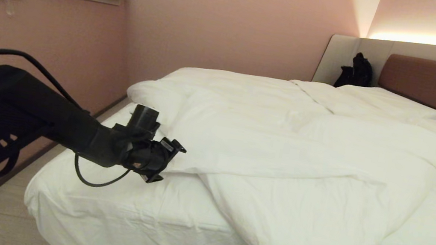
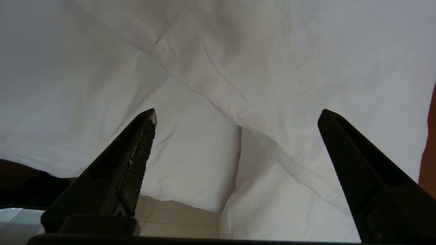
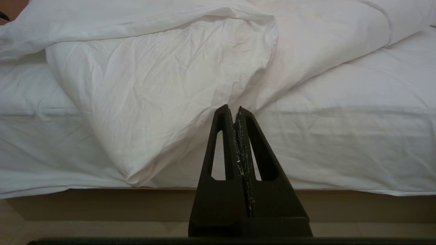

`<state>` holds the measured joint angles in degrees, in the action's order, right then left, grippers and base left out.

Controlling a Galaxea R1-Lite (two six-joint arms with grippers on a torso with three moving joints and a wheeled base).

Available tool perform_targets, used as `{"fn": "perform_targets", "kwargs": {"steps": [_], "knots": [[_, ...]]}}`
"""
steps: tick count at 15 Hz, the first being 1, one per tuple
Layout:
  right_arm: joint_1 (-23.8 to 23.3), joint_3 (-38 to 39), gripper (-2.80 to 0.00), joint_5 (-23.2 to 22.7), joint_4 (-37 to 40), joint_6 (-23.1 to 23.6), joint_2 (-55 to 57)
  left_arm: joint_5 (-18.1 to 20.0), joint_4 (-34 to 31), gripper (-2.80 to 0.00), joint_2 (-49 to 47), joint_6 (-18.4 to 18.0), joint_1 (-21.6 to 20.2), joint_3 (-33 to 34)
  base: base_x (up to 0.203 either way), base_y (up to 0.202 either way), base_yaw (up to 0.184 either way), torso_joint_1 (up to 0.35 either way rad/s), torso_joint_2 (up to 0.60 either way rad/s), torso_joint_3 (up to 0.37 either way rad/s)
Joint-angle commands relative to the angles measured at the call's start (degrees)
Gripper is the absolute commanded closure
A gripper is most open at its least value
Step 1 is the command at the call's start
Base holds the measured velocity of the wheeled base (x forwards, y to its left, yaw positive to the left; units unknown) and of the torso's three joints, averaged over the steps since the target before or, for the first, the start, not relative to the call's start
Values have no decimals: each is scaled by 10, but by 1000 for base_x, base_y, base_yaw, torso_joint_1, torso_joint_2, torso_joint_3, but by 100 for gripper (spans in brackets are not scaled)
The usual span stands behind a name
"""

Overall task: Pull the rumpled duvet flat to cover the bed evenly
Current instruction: Hold the folded corner of the quilt

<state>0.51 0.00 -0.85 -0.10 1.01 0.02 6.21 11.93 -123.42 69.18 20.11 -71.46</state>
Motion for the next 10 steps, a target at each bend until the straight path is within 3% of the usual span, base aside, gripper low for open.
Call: {"fn": "perform_targets", "kwargs": {"steps": [1, 5, 8, 10], "knots": [[0, 0, 0, 0, 0, 0, 1, 0, -3, -280, -12, 5, 4, -16, 0, 0, 0, 0, 0, 0], [0, 0, 0, 0, 0, 0, 1, -10, -29, -280, -14, -23, 7, -29, 0, 0, 0, 0, 0, 0], [0, 0, 0, 0, 0, 0, 1, -86, -9, -280, -10, -207, -7, -16, 0, 0, 0, 0, 0, 0], [0, 0, 0, 0, 0, 0, 1, -116, 100, -280, 6, -337, -32, 15, 0, 0, 0, 0, 0, 0]]}}
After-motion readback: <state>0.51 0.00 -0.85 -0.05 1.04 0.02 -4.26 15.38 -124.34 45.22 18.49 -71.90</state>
